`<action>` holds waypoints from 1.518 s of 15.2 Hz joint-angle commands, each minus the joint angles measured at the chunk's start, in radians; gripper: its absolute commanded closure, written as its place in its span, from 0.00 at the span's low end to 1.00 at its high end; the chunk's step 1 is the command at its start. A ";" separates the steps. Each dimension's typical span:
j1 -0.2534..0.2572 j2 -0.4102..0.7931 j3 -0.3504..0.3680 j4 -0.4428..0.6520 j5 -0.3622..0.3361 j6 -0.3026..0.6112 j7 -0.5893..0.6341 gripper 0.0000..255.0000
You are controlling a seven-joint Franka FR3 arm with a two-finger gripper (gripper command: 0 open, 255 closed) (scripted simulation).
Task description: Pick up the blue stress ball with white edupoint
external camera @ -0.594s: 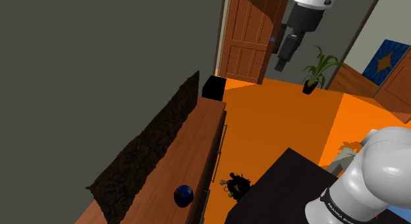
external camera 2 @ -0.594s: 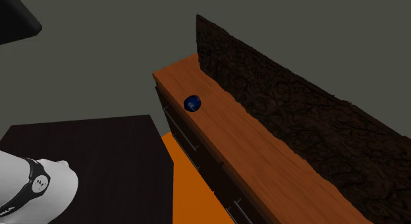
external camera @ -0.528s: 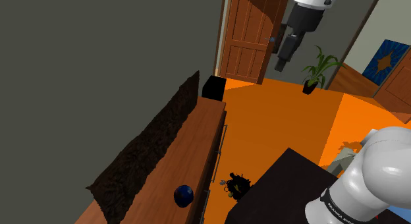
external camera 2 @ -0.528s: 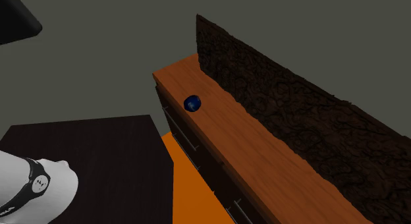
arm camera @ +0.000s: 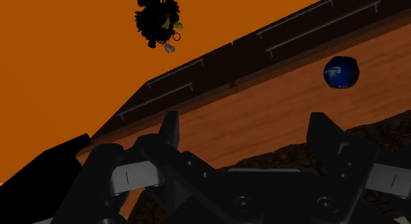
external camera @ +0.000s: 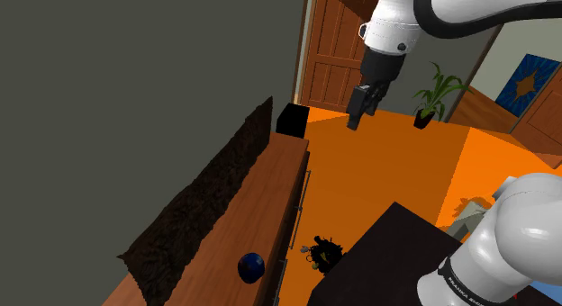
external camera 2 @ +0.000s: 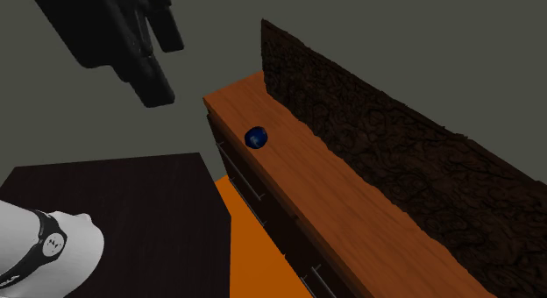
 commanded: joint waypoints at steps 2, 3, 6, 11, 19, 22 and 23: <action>0.000 0.043 0.051 -0.049 0.029 0.066 0.091 0.00; 0.000 0.063 0.068 -0.059 0.039 0.087 0.121 0.00; 0.000 0.132 0.121 -0.080 0.064 0.153 0.211 0.00; -0.007 0.278 0.208 -0.088 0.090 0.267 0.365 0.00; -0.027 0.586 0.326 -0.031 0.049 0.447 0.639 0.00; -0.024 0.719 0.348 0.012 0.000 0.505 0.754 0.00; -0.019 0.765 0.350 0.029 -0.019 0.522 0.792 0.00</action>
